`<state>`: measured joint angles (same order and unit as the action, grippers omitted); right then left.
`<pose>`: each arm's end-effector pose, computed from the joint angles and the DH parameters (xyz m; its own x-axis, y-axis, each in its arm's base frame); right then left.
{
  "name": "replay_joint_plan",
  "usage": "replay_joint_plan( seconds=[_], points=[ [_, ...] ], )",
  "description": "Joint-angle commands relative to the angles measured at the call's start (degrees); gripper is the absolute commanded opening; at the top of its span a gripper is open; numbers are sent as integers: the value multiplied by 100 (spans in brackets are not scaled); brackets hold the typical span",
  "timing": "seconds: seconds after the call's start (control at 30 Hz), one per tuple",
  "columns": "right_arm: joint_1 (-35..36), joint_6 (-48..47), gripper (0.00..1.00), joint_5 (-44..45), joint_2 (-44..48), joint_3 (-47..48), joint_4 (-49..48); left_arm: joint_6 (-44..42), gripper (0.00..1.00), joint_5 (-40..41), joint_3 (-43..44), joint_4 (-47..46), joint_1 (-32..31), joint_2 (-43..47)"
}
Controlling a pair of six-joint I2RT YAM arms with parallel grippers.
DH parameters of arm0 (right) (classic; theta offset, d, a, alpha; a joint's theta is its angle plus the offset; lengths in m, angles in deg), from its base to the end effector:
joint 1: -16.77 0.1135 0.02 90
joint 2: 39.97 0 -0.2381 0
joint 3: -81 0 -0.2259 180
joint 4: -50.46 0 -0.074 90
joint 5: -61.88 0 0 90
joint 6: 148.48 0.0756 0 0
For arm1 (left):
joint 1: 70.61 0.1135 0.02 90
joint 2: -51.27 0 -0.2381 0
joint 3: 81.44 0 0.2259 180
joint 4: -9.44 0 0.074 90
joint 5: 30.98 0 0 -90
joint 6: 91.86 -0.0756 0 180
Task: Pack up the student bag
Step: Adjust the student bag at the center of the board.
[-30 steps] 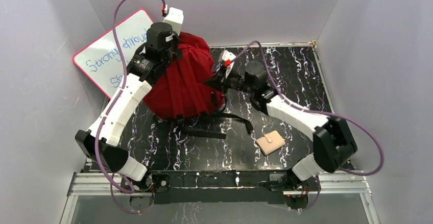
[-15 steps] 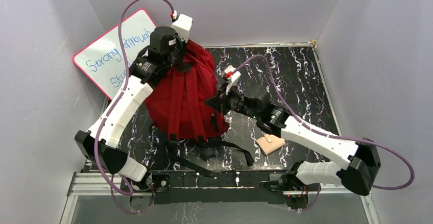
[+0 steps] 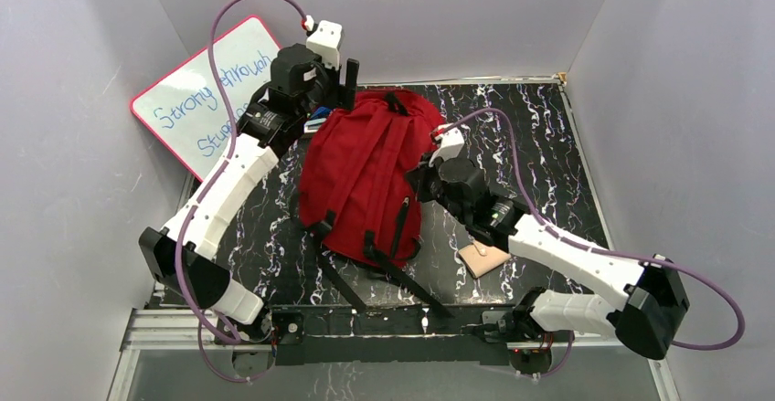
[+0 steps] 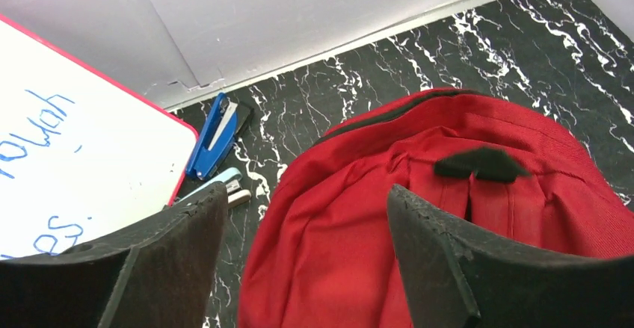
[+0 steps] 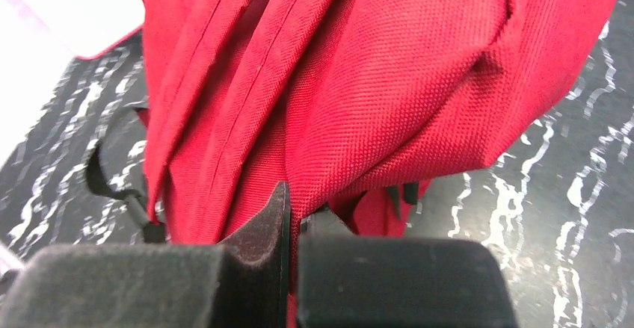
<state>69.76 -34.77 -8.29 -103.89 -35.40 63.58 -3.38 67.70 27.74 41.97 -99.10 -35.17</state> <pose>0.1904 0.2100 0.2924 -0.3503 0.1637 -0.9222 -0.4497 0.8343 0.3189 0.3220 -0.1618 0.4132 -0.1404 0.1060 -0.9844 0.3447 0.9373 0.0518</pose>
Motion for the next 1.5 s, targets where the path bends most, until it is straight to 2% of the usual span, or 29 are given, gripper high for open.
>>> replay_joint_plan(
  seconds=[0.0, 0.2, 0.4, 0.53, 0.73, 0.8, 0.9, 1.03, 1.2, 1.47],
  points=[
    [-331, 248, 0, 462, -292, 169, 102, 110, 76, 254, 134, -174, 37, 306],
    [-1063, 736, 0, 165, -631, -369, -81, 578, 78, 211, -1110, -92, 37, 823],
    [-1859, 920, 1, -760, -942, -693, -393, 1422, 79, 319, -2423, 45, 37, 1286],
    [-2190, 881, 26, -1222, -1263, -439, -310, 2085, 82, 608, -3086, 193, 45, 1518],
    [-2346, 712, 50, -874, -1016, -34, 408, 2469, 86, 873, -3596, 204, 45, 1839],
    [-2346, 702, 55, -725, -776, 39, 627, 2457, 86, 950, -3670, 204, 45, 1874],
    [-2346, 818, 57, -696, -448, 134, 811, 2446, 87, 972, -3768, 144, 45, 1848],
    [-2346, 1215, 58, -1346, -311, 266, 784, 2459, 87, 867, -3862, 23, 45, 1682],
    [-2346, 1597, 59, -2210, -822, 454, 526, 2472, 88, 819, -3874, -32, 54, 1534],
    [-2351, 1797, 61, -2132, -1509, 516, 288, 2452, 88, 801, -3974, -39, 59, 1613]
  ],
)
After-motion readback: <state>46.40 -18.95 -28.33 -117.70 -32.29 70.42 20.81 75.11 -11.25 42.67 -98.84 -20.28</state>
